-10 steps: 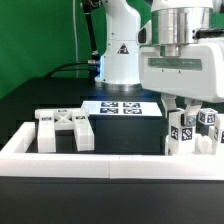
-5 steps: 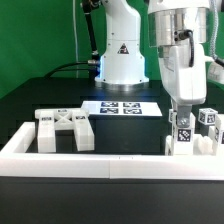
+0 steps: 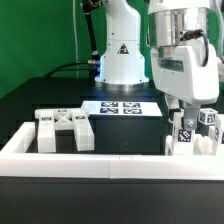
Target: Assemble chair
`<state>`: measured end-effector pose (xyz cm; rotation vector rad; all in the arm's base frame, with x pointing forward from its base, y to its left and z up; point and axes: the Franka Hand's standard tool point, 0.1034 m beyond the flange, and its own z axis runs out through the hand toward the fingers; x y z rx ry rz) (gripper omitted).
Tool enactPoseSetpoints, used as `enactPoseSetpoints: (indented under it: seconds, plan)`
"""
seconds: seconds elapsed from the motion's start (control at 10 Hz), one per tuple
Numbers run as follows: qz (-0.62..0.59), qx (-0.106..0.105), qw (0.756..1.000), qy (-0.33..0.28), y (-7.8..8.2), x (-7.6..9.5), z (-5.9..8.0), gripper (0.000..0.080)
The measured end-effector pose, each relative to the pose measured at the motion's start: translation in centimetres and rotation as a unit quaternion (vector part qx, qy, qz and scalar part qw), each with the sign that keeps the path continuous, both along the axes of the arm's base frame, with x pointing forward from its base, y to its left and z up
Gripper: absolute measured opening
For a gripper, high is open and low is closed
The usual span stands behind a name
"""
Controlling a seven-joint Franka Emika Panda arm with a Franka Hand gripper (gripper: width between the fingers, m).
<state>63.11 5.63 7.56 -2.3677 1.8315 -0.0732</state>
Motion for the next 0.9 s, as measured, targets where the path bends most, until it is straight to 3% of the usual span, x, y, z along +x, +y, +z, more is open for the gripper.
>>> enactPoseSetpoints:
  seconds: [0.2,0.6,0.9]
  plan:
    - [0.113,-0.016,0.993,-0.010,-0.02,0.02,0.01,0.0647]
    - [0.291,-0.042,0.956,-0.024,-0.27,0.14,0.11,0.0649]
    - [0.434,-0.064,0.898,-0.020,-0.68,0.37,0.12,0.0649]
